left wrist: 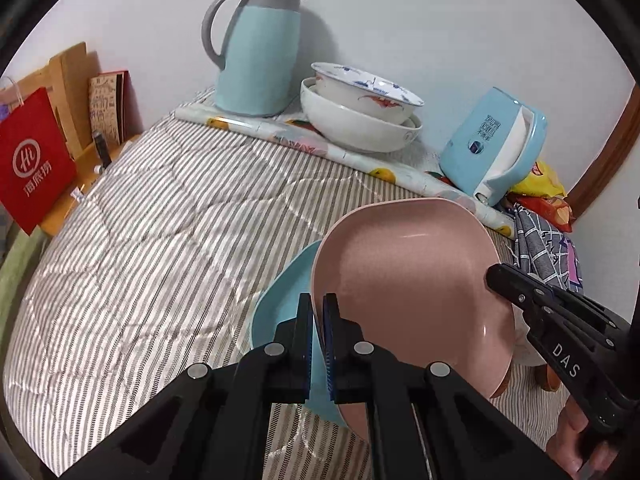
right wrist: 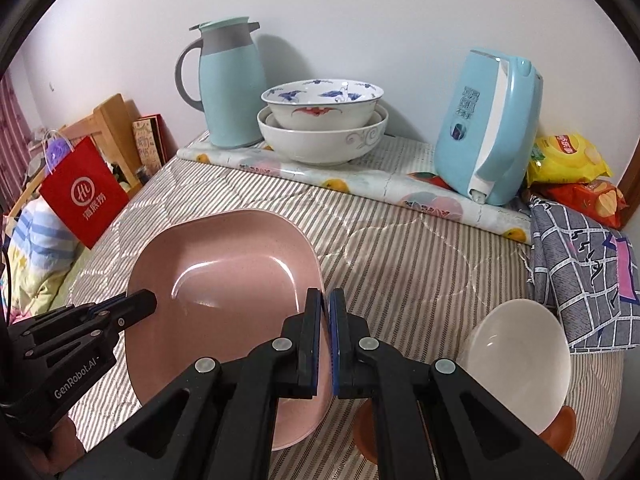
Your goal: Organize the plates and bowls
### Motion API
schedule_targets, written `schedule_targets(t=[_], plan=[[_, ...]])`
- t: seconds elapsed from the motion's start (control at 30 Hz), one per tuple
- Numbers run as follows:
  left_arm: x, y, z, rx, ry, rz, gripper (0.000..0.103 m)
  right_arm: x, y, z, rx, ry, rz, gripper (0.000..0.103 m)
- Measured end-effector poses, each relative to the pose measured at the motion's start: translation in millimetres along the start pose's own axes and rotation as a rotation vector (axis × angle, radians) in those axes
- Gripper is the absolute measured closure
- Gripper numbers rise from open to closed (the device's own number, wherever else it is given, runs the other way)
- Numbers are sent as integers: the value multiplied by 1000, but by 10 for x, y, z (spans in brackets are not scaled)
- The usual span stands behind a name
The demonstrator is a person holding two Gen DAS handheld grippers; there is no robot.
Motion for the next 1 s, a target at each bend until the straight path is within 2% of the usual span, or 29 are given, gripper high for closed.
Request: schedule_targets(t=[0.43,0.83,1.0], plan=[[-54,-223,-253,23,48,-44,97,-64,-372,-192,12,46,-65,98],[-103,-267,-342,32,94,-61,95,-11,-540,-303,38,84,-80,96],[-156,-248,-336,26,108,-69,95,-39,-481,-226,33,68,-83,84]])
Point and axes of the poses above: each gripper's, at about its wrist camera, not at the fingertips, and y roughly against the way its jaws point, z to its right, x to its top, the point moved 8 cm from there along -y, roughly the way its jaws point, and after that the axes turned 10 degrees about -x, right-handed, at the moved point
